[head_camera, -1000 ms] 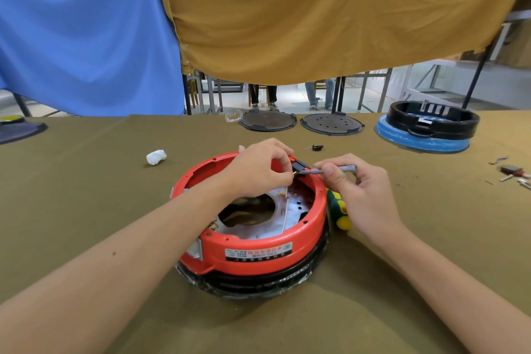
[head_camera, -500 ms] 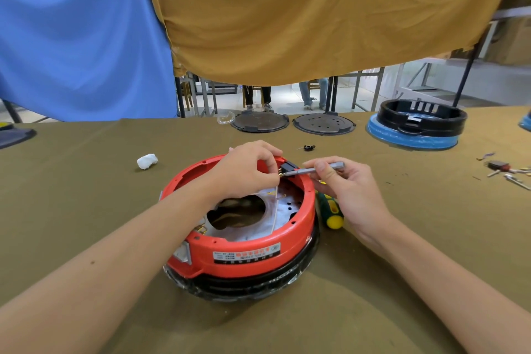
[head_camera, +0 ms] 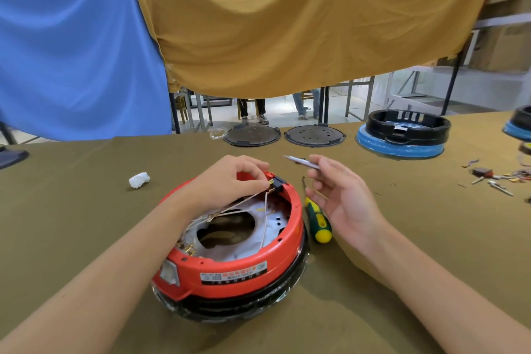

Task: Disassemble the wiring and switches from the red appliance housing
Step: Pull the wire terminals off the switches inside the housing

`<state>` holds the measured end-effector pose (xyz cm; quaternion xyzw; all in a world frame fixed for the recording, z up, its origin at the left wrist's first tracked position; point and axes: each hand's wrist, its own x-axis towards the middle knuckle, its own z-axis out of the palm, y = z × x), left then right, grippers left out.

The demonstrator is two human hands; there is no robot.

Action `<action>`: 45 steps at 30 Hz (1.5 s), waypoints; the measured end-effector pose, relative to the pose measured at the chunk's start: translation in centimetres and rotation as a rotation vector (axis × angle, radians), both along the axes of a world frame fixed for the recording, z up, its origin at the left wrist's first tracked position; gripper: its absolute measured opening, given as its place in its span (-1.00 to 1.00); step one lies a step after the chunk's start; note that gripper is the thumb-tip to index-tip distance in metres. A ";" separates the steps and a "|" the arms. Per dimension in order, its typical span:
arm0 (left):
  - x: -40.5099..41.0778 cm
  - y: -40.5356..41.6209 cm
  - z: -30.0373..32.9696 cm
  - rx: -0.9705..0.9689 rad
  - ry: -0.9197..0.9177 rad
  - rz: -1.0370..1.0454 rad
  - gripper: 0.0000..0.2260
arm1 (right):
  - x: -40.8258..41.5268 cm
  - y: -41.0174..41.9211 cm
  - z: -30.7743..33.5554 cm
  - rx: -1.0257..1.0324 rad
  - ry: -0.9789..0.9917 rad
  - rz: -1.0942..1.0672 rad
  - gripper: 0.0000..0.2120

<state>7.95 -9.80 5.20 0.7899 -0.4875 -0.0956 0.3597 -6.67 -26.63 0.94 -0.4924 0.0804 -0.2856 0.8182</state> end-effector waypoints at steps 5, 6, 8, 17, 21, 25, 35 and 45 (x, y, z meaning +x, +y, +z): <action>-0.4 -0.2 1.3 -0.042 -0.038 -0.032 -0.93 | 0.2 0.4 0.1 -0.108 0.007 -0.017 -0.66; -0.7 -0.3 1.6 -0.052 -0.043 -0.040 -0.94 | 0.2 0.6 0.0 -0.167 0.019 -0.037 -0.63; -1.4 -0.5 2.1 -0.068 -0.042 -0.075 -0.95 | 0.1 0.9 -0.1 -0.330 0.048 -0.064 -0.65; -3.2 -0.8 2.9 -0.140 -0.149 -0.067 -0.94 | -0.5 1.7 0.0 -0.590 -0.023 -0.196 -0.96; -4.1 -1.1 2.7 -0.125 -0.121 -0.088 -0.94 | -0.6 1.8 -0.1 -0.623 -0.003 -0.193 -0.93; -4.5 -1.4 2.8 -0.132 -0.078 -0.057 -0.91 | -0.7 1.6 -0.1 -0.589 -0.049 -0.184 -0.93; -4.8 -2.1 2.9 -0.062 -0.085 -0.003 -0.86 | -0.4 0.5 -0.2 -0.413 0.010 -0.216 -0.88; 2.4 5.0 1.0 0.419 -0.229 0.323 -0.58 | -0.3 -6.5 -1.2 -0.539 0.625 -0.544 -0.71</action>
